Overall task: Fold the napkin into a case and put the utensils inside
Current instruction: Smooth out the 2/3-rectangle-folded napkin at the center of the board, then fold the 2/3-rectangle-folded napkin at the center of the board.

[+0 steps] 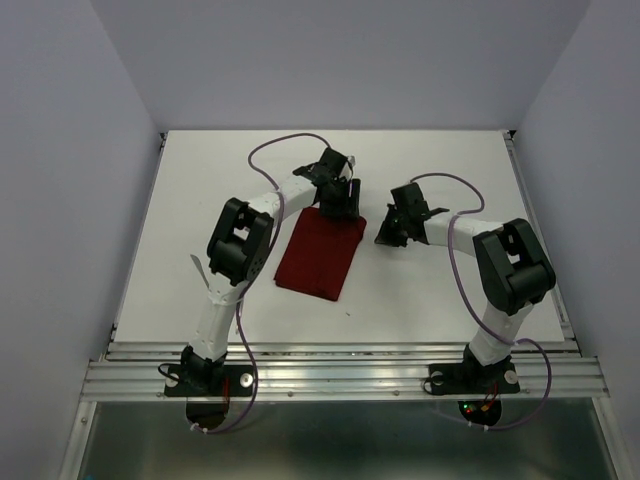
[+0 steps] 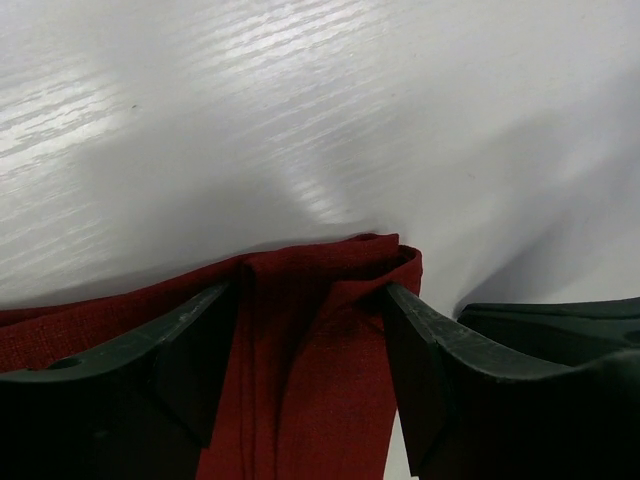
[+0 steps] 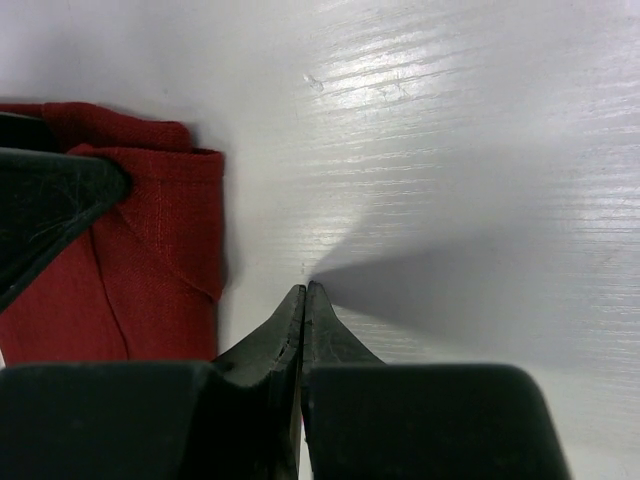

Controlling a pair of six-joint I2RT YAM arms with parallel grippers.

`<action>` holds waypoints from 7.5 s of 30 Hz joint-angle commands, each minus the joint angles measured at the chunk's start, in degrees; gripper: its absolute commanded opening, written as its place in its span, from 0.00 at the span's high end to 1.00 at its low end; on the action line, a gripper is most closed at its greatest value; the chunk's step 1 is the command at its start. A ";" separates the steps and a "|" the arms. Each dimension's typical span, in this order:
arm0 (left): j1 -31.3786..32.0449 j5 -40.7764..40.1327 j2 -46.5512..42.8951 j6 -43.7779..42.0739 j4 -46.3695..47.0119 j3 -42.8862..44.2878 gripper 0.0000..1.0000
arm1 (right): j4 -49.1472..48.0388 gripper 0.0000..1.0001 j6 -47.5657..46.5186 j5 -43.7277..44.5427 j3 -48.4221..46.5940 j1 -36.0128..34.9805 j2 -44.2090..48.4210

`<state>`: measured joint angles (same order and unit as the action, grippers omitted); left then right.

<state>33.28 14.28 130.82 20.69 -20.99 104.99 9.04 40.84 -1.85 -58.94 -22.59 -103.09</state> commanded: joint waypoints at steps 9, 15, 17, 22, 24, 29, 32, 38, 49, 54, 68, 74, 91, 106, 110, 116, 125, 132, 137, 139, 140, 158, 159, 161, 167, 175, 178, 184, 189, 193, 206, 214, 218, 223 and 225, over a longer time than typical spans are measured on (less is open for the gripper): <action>-0.41 -3.47 -5.49 -2.49 -5.81 0.66 0.36 | 0.45 0.99 -3.04 -0.34 -9.26 -0.35 -1.05; -0.58 -3.30 -4.18 -2.41 -5.29 0.30 0.58 | 2.56 0.99 -4.98 -1.76 -15.51 -1.40 -6.15; -0.67 -3.30 -4.00 -2.41 -5.02 0.04 0.62 | 2.83 0.99 -5.24 -2.02 -17.35 -2.02 -8.08; -1.20 -3.47 -4.17 -2.32 -4.41 -0.75 0.62 | 3.18 0.99 -5.59 -2.81 -19.20 -2.64 -10.20; -1.37 -3.47 -4.35 -2.32 -4.14 -0.84 0.62 | 3.18 0.99 -5.68 -2.99 -19.55 -3.16 -10.81; -1.55 -3.12 -3.91 -2.41 -4.05 -0.75 0.62 | 3.35 1.00 -5.95 -3.25 -21.13 -3.16 -13.19; -1.55 -2.95 -3.82 -2.58 -3.62 -0.75 0.62 | 3.71 0.99 -6.21 -3.16 -22.89 -3.69 -15.12; -1.64 -2.33 -3.03 -3.28 -3.88 0.04 0.61 | 4.41 0.99 -6.56 -2.99 -23.86 -3.69 -14.95; -1.64 -1.28 -2.50 -3.28 -3.18 -0.57 0.66 | 2.12 0.99 -7.09 -2.81 -22.18 -4.74 -10.11; -1.64 -1.54 -2.68 -3.37 -3.35 -0.40 0.67 | 2.48 0.99 -6.92 -3.08 -22.89 -4.74 -11.43; -1.81 -1.71 -3.73 -3.72 -3.35 -0.58 0.64 | 3.26 0.99 -5.42 -2.11 -22.72 -5.27 -18.90; -2.08 -1.28 -4.52 -3.64 -3.18 -0.40 0.55 | 5.90 0.99 -5.16 1.40 -21.84 -5.27 -19.70; -4.71 -1.98 -11.20 -1.97 -1.25 -3.74 0.44 | 7.66 0.99 -4.28 4.04 -20.52 -5.27 -18.73; -9.02 -3.30 -18.59 -3.19 -0.80 -15.42 0.31 | 5.73 0.99 -3.67 3.60 -0.84 -5.27 -2.84; -8.85 -3.03 -16.49 -4.51 -1.86 -16.66 0.29 | 5.64 0.99 -3.14 3.69 2.42 -5.27 0.34; -7.53 -2.95 -13.32 -6.27 -3.53 -14.73 0.32 | 5.64 0.99 -2.96 4.22 1.11 -5.27 0.26; -5.68 -6.89 -7.78 -6.19 -6.77 -13.15 0.42 | 5.64 0.99 -3.22 4.22 -1.18 -5.27 -0.80; -3.83 -4.54 -6.37 -5.57 -7.49 -11.56 0.80 | 5.90 0.99 -2.08 5.10 -1.97 -5.27 -0.97; -3.92 -2.60 -6.72 -5.39 -8.89 -7.97 1.00 | 6.78 0.99 -1.03 5.97 -3.20 -5.27 -1.24; -4.10 -0.41 -7.68 -4.87 -8.28 -7.61 1.00 | 7.13 0.99 -0.76 6.33 -3.46 -5.27 -1.33; -4.18 0.39 -8.21 -4.52 -7.93 -7.52 1.00 | 7.31 0.99 -0.33 6.94 -3.81 -5.27 -1.41; -4.27 9.80 -17.62 -1.17 -2.12 -12.18 1.00 | 8.19 0.99 1.70 8.35 -5.75 -5.27 -3.26; -4.27 9.54 -17.88 -1.35 -2.12 -12.26 1.00 | 8.28 0.99 1.79 8.35 -5.66 -5.27 -3.26; -4.19 9.18 -18.41 -1.97 -2.03 -12.88 1.00 | 8.19 0.99 1.79 8.44 -5.58 -5.27 -3.08; -3.05 11.55 -19.12 -2.14 -1.60 -14.02 1.00 | 8.10 0.99 2.40 8.26 -5.75 -5.27 -3.17; 0.56 12.70 -18.24 0.49 0.51 -14.29 1.00 | 7.84 0.99 2.93 7.82 -6.45 -5.27 -3.61; 1.79 11.65 -17.62 1.11 0.51 -14.29 1.00 | 7.84 0.99 3.02 7.74 -6.45 -5.27 -3.79; 2.49 9.45 -16.48 2.69 1.39 -16.31 1.00 | 7.40 0.99 3.37 7.47 -6.01 -5.27 -3.52; 2.49 8.39 -15.95 6.72 3.50 -17.28 1.00 | 6.96 0.99 3.72 7.12 -5.49 -5.27 -3.44; 2.58 8.13 -15.43 10.33 5.52 -17.36 1.00 | 6.70 0.99 3.81 7.03 -5.40 -5.27 -3.43; 3.37 8.83 -13.05 21.49 10.44 -18.50 1.00 | 6.17 0.99 4.33 6.24 -5.31 -5.27 -3.17; 4.34 9.97 -10.42 24.23 14.22 -20.35 1.00 | 5.73 0.99 4.42 5.80 -5.05 -5.27 -2.91; 4.60 9.97 -9.89 23.79 14.66 -20.88 1.00 | 5.73 0.99 4.42 5.80 -5.05 -5.27 -2.91; 4.60 10.15 -9.27 22.56 15.98 -22.63 1.00 | 5.46 0.99 4.51 5.54 -4.96 -5.27 -2.73; 4.52 10.67 -8.66 21.94 16.42 -23.33 1.00 | 5.46 0.99 4.51 5.54 -4.87 -5.27 -2.47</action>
<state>37.39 23.51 121.69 43.99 -6.57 83.07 15.25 44.88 4.01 -64.42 -27.51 -105.25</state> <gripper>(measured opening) 0.019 0.012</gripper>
